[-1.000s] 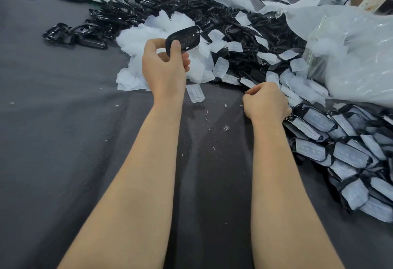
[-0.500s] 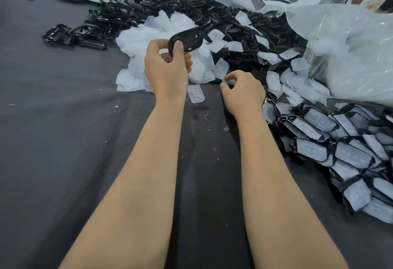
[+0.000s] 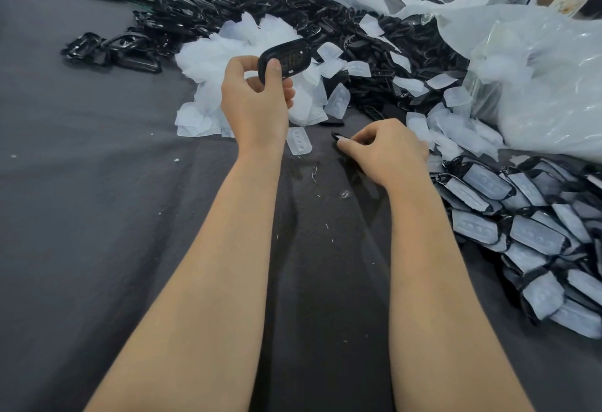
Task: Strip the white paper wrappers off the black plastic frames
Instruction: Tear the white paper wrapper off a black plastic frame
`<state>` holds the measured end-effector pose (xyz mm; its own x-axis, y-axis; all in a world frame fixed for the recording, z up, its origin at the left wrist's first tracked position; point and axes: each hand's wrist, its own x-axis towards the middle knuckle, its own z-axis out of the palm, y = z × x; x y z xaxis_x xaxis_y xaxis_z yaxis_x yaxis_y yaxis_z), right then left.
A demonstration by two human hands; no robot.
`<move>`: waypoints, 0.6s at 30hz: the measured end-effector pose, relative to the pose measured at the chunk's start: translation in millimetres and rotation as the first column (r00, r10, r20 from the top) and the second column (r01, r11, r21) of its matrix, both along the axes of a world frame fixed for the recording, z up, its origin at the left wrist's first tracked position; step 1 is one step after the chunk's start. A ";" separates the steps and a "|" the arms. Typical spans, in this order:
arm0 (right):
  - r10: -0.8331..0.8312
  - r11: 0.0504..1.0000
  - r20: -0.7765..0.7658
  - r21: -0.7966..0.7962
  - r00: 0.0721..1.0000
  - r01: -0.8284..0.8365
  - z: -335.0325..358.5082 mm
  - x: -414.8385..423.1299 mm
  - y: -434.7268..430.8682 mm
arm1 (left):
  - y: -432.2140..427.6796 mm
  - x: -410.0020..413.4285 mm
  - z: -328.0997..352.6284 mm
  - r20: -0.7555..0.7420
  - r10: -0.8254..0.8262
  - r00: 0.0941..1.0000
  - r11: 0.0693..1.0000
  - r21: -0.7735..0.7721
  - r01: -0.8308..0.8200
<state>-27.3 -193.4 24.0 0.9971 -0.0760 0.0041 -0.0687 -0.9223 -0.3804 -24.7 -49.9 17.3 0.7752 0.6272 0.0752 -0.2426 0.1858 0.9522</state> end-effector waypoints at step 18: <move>-0.026 0.994 -0.009 0.102 1.000 0.027 -3.5 35.7 43.4 | -2.3 1.9 -1.0 -0.020 -0.038 0.999 0.999 0.012 0.038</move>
